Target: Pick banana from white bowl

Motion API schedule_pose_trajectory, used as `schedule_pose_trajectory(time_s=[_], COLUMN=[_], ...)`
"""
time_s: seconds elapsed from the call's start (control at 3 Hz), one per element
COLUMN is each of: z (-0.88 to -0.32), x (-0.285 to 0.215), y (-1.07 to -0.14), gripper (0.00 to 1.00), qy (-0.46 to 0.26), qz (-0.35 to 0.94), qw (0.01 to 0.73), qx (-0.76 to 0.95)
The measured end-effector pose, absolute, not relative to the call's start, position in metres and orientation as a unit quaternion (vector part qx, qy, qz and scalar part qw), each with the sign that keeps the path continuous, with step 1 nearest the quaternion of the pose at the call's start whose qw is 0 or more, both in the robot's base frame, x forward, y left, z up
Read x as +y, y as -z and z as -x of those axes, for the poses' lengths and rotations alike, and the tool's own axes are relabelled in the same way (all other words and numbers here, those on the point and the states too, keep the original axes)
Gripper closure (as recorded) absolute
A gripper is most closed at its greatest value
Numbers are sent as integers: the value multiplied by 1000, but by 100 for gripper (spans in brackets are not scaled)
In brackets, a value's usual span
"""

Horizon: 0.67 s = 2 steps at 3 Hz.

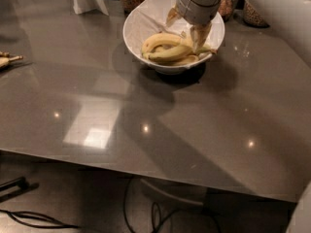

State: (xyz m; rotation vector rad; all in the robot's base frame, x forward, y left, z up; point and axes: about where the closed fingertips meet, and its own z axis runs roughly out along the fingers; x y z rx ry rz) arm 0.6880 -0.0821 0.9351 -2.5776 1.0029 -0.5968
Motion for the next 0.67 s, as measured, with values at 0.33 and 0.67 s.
schedule_pose_trajectory(time_s=[0.33, 0.67], z=[-687, -684], x=[-82, -83], y=[-921, -908], gripper=[33, 37], qy=[193, 179], qz=[905, 910], qw=[145, 132], qx=[349, 350])
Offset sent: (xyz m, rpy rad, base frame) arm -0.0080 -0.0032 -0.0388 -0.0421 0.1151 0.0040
